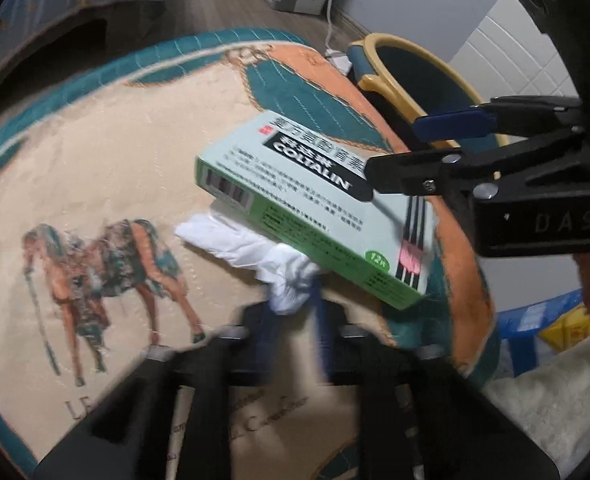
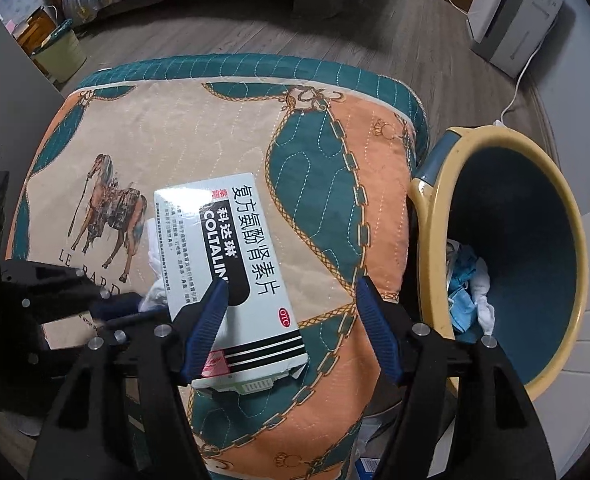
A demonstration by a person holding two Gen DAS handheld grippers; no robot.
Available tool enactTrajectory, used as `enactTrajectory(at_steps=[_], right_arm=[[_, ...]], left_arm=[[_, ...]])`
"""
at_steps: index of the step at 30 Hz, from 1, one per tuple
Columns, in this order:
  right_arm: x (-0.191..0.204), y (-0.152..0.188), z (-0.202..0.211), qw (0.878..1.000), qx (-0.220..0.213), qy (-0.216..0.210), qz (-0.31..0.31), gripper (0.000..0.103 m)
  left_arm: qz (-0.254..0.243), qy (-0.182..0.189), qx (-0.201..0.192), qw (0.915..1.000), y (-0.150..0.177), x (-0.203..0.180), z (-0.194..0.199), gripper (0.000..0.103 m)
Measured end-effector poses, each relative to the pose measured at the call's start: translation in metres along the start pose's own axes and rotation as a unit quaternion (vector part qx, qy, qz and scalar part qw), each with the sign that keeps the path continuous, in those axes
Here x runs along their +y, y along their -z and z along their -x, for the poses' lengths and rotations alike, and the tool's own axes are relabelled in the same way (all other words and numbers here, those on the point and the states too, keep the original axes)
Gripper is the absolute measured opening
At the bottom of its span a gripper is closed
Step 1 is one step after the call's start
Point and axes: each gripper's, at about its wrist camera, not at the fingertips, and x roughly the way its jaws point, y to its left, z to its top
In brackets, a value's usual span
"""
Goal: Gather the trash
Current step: 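Grasp the crumpled white tissue with left tool while right tool holds the box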
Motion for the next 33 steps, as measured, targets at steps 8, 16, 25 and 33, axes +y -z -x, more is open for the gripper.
enactTrajectory(at_steps=[8, 16, 25, 33], right_arm=[[0.01, -0.001, -0.001, 1.0, 0.001, -0.018, 0.011, 0.069], [0.032, 0.002, -0.011, 0.999, 0.007, -0.011, 0.037, 0.092], [0.047, -0.001, -0.031, 0.998, 0.019, 0.013, 0.061, 0.095], [0.04, -0.003, -0.044, 0.998, 0.026, 0.004, 0.048, 0.094]], left_arm=[[0.007, -0.041, 0.003, 0.9991, 0.0, 0.024, 0.034, 0.006], [0.08, -0.091, -0.001, 0.9927, 0.006, 0.078, 0.051, 0.012], [0.069, -0.097, -0.036, 0.9922, -0.009, 0.069, 0.05, 0.068], [0.119, -0.097, -0.014, 0.988, -0.011, 0.09, 0.021, 0.067]])
